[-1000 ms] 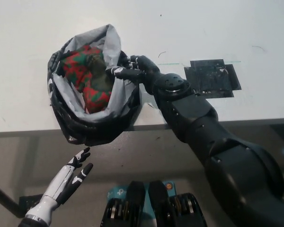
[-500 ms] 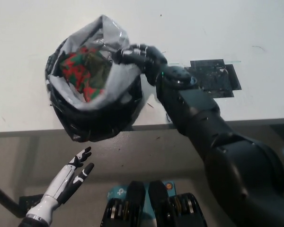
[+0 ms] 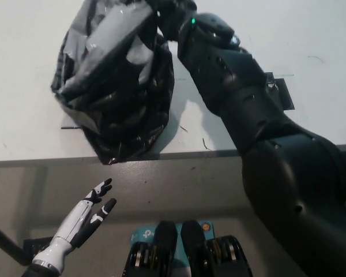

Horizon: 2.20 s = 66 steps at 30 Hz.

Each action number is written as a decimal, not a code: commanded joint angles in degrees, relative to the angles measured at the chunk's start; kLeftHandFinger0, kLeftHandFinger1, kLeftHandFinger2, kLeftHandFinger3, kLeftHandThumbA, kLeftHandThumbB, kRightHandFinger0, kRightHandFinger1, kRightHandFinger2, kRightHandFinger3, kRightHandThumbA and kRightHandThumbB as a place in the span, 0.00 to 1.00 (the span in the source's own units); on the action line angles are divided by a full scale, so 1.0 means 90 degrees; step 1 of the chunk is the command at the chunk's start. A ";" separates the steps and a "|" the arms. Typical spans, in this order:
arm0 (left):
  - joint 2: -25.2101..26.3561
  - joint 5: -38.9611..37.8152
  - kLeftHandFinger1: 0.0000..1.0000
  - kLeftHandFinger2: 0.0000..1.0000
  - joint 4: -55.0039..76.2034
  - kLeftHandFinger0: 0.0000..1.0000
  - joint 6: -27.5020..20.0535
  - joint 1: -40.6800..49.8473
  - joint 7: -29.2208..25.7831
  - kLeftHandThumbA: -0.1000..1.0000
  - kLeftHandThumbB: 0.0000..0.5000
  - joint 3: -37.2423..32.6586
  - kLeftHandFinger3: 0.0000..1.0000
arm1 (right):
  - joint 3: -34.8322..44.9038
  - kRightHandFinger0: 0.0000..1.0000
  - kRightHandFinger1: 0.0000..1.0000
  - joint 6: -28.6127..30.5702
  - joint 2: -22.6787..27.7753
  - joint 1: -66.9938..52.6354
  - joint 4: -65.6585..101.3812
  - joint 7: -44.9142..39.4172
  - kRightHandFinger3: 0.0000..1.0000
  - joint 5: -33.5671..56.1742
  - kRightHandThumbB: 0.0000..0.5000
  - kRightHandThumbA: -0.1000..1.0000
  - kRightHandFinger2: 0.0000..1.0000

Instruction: The robot uses its right hand to pick up a bag of coffee beans and puts it in the black plastic bag, then the robot grabs the top of the bag and lifts it.

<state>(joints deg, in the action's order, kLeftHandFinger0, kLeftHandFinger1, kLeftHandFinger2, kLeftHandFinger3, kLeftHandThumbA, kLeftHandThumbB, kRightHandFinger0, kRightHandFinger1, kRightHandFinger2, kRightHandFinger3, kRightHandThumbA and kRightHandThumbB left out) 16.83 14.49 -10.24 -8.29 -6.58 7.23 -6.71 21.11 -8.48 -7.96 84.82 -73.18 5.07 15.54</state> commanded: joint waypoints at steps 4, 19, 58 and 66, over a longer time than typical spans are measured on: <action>0.0079 -0.0045 1.00 1.00 0.0001 1.00 -0.0255 -0.0218 0.0060 1.00 0.38 -0.0026 1.00 | 0.0092 0.00 0.20 -0.0028 0.0092 0.0682 0.0373 0.0088 1.00 0.0307 0.25 0.00 0.77; 0.0046 0.0005 1.00 1.00 0.0071 1.00 -0.0105 -0.0176 0.0081 1.00 0.35 -0.0115 1.00 | 0.0391 0.00 0.23 -0.0013 0.0324 0.1737 0.0440 0.0156 0.50 0.0666 0.27 0.00 0.78; 0.0058 0.0202 1.00 1.00 0.0097 1.00 -0.0141 -0.0154 0.0065 1.00 0.35 -0.0400 1.00 | 0.0547 0.00 0.22 0.0309 0.0281 0.2361 -0.0059 0.0198 0.76 0.0905 0.19 0.00 0.75; 0.0048 0.0107 1.00 1.00 0.0175 1.00 -0.0150 -0.0150 0.0133 0.99 0.30 -0.0436 1.00 | 0.0514 0.00 0.23 0.0625 0.0024 0.2173 -0.0411 0.0153 0.76 0.0849 0.23 0.00 0.72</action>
<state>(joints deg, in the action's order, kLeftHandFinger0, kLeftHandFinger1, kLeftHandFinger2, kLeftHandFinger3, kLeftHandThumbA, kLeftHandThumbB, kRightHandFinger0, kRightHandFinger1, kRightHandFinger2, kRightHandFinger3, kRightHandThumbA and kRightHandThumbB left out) 16.83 15.63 -10.50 -8.36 -7.23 7.26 -10.34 25.86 -9.12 -6.93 100.21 -77.02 7.33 22.14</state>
